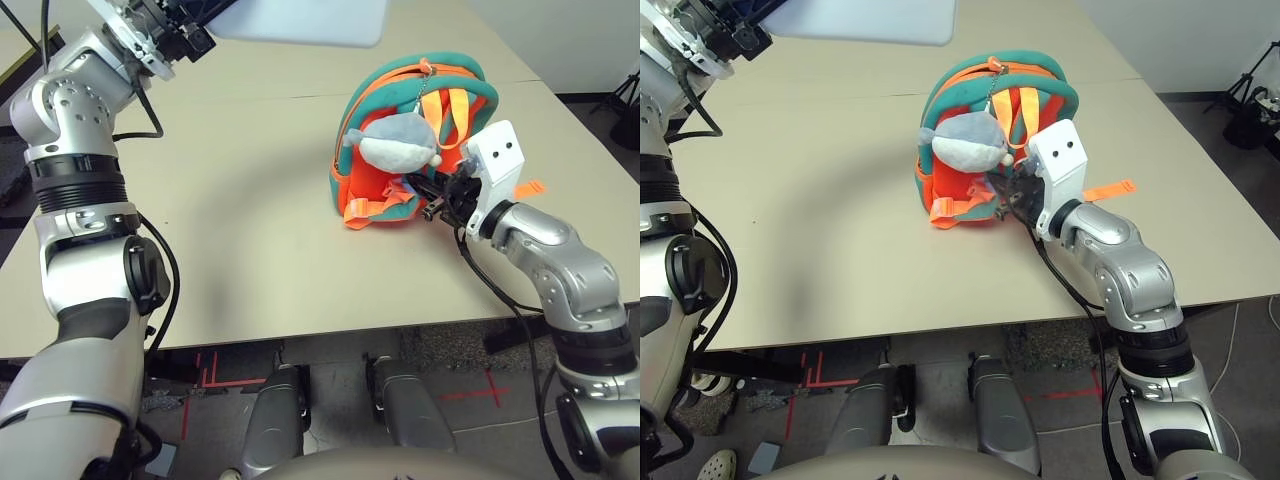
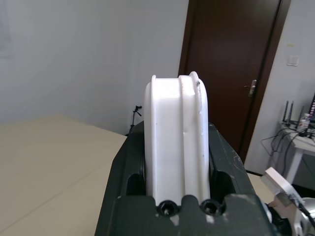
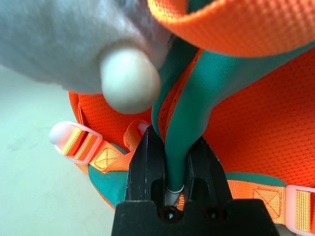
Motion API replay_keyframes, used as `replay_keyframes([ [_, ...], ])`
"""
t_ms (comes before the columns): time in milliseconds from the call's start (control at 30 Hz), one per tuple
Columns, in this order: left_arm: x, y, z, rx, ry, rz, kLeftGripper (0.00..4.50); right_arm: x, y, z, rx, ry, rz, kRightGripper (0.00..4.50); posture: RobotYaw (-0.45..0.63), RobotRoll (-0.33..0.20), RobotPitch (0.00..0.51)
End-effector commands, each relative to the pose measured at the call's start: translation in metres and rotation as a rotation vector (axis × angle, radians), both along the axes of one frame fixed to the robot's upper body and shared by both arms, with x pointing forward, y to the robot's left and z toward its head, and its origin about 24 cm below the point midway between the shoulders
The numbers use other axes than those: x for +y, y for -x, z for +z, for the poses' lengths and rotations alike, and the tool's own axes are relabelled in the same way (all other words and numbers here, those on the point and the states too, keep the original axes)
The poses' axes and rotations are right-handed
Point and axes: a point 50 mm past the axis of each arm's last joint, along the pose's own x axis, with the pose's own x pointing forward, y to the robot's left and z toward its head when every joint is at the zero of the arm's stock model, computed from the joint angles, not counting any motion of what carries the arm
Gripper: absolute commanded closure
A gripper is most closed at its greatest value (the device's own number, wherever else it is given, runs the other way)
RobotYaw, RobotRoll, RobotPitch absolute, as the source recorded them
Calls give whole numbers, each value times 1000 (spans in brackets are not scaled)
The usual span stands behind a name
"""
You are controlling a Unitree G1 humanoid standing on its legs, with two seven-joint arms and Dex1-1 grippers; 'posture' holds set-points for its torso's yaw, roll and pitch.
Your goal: Put the pencil case into the backpack and zip it.
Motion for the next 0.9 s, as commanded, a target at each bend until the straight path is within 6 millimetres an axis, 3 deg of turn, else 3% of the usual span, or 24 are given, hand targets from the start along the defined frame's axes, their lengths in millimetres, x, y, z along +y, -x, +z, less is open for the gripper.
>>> replay_keyframes([
  [33, -3, 5, 6, -27, 6, -39, 3178, 2, 0, -18, 90, 24, 8, 4296, -197, 0, 133],
  [533, -5, 6, -10, 49, -27, -103, 3190, 3, 2, -21, 98, 39, 12, 4296, -200, 0, 141],
  [900, -19, -4, -31, 59, -205, -92, 3190, 4, 1, -19, 92, 47, 14, 4296, -202, 0, 143],
])
